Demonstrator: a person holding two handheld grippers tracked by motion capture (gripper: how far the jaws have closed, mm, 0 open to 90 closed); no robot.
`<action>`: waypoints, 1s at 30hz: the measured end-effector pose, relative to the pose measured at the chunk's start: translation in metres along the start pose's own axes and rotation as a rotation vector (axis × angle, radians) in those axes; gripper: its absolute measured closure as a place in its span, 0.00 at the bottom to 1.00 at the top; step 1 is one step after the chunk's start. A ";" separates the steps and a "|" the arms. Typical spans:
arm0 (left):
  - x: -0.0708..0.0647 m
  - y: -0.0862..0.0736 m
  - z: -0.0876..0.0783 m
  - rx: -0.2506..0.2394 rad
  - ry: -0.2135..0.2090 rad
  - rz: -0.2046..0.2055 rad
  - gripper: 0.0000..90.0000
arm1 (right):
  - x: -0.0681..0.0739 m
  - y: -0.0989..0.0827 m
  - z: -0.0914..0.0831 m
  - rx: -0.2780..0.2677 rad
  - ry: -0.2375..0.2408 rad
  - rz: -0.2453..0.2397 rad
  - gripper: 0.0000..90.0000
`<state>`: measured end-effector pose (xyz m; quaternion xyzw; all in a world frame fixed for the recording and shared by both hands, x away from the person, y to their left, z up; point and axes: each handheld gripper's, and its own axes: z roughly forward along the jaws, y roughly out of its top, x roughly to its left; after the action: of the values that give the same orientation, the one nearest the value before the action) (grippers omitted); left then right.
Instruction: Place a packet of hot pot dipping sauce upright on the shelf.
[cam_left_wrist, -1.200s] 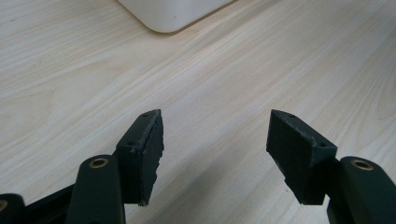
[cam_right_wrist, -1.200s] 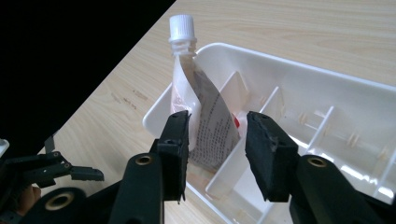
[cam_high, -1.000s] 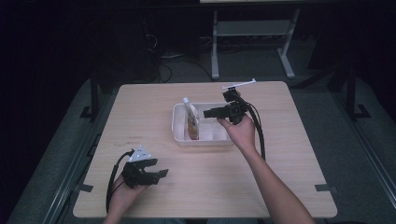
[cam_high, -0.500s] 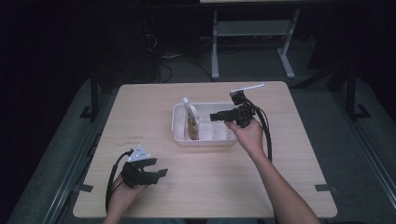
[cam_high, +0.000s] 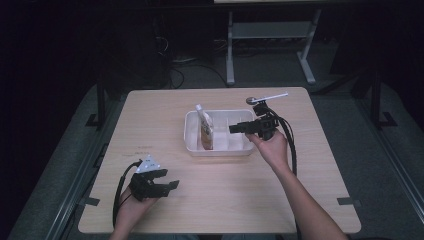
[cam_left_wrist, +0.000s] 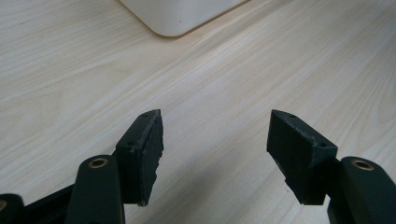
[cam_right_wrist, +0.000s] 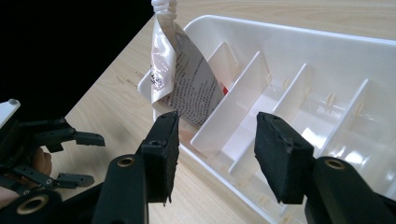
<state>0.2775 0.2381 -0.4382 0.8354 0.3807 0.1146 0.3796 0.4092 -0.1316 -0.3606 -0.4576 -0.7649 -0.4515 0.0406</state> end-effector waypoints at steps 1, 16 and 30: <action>0.000 0.000 0.000 0.000 0.001 -0.002 0.39 | -0.001 -0.002 -0.002 -0.002 0.003 0.000 0.54; 0.000 0.000 0.000 0.000 0.006 -0.001 0.39 | -0.013 -0.018 -0.014 0.003 0.006 0.013 0.52; 0.000 0.000 0.000 0.000 0.006 -0.003 0.38 | -0.023 -0.034 -0.031 -0.016 0.011 0.025 0.51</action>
<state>0.2779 0.2378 -0.4383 0.8344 0.3829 0.1166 0.3788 0.3864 -0.1759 -0.3755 -0.4648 -0.7554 -0.4596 0.0468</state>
